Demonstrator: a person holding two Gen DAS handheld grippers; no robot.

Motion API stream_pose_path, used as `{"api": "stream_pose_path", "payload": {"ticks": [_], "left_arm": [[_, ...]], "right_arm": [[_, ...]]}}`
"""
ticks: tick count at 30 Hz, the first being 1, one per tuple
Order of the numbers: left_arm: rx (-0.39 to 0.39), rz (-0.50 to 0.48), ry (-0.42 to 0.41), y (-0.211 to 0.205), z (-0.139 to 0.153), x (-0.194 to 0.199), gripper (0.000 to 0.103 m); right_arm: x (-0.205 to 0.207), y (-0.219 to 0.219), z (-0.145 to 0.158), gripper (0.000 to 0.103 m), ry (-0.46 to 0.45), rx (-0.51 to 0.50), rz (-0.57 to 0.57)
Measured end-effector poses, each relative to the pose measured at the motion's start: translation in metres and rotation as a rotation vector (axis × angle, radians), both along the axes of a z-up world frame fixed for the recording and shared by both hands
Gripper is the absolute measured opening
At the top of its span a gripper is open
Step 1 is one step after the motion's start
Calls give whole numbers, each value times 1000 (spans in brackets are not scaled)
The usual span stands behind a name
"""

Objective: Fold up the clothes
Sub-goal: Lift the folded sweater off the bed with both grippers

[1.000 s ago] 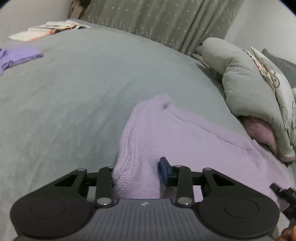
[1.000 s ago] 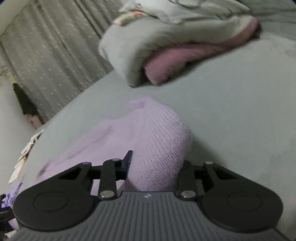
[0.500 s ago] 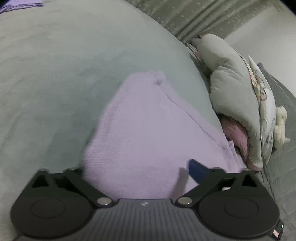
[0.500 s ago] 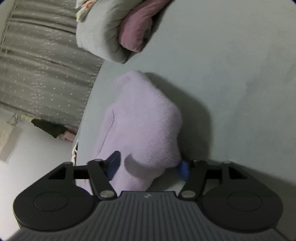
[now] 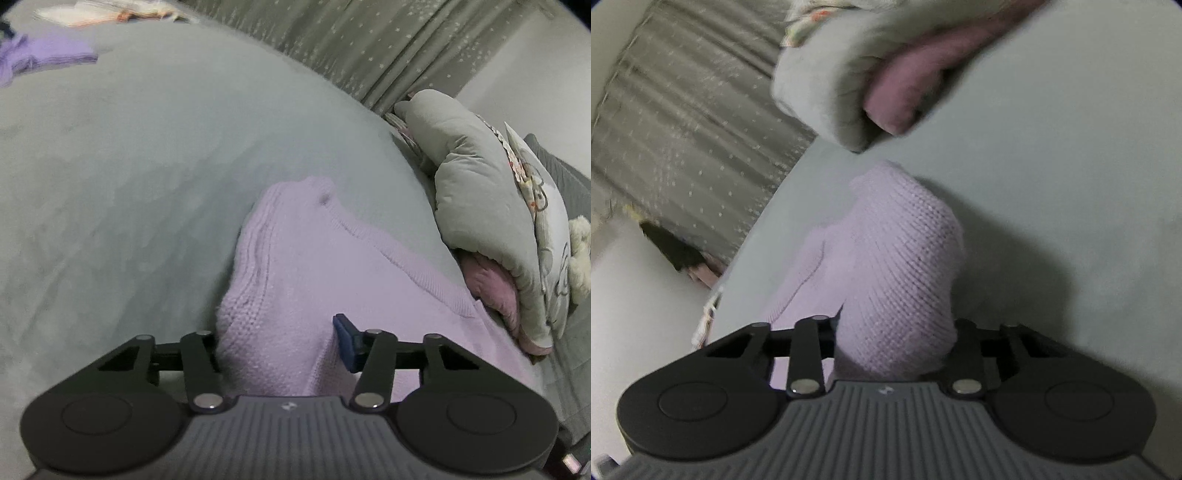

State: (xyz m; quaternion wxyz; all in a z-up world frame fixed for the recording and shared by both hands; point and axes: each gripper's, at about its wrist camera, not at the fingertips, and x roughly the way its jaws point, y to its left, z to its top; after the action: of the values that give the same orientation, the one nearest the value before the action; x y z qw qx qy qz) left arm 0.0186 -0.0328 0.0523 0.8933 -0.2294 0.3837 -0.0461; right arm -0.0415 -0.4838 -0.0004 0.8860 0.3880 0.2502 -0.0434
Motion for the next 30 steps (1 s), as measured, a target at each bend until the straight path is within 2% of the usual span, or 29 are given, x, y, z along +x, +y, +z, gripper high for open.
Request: {"api": "stream_pose_path", "payload": {"ticks": [1,3,4,5,7,8,9,10,11,12,14,15,17,18,22,24,25,27,30], "left_arm": [[11,2,2,-2,1,1,48],[-2,14,28,0,-4,6,48],[-12,19,41,1,-7,9,48],[-26,20,51,3,-11,11,53],[-74,10,68,9,-20,16,67],[-108,-1,61,12,-24,18,81],[-141,-10,43,13,-26,19,91],[-157,-8,31,13,-27,19,92],[-155,5,25,12,-28,20,91],[-128,16,21,10,-27,20,76],[-63,20,15,6,-25,21,56],[-49,7,11,6,-25,21,48],[-55,-4,1,10,-24,19,42],[-54,-6,-3,11,-23,18,39],[5,-13,-42,0,-11,16,34],[25,-13,-63,-4,1,14,32],[30,-9,-71,-6,8,13,32],[41,-1,-86,-9,21,11,31],[53,-1,-118,-14,44,3,31]], "right_arm": [[1,5,5,30,-7,-47,9],[2,7,7,30,-1,-77,21],[4,4,4,30,11,-56,25],[5,2,3,32,20,-39,26],[5,-13,-12,38,55,96,12],[4,-18,-18,41,61,156,0],[4,-22,-24,43,60,197,-8],[4,-25,-29,43,58,238,-17],[4,-24,-30,43,56,238,-16],[4,-21,-29,43,56,208,-3],[5,-16,-25,40,55,166,8],[6,-13,-21,35,51,126,18],[6,-7,-13,30,41,63,30],[7,0,-4,28,31,-11,43],[4,23,19,23,15,-246,76],[2,47,34,22,16,-451,100],[0,53,36,22,14,-492,105],[-7,79,51,21,-11,-670,134],[-18,99,64,21,-62,-817,126]]}}
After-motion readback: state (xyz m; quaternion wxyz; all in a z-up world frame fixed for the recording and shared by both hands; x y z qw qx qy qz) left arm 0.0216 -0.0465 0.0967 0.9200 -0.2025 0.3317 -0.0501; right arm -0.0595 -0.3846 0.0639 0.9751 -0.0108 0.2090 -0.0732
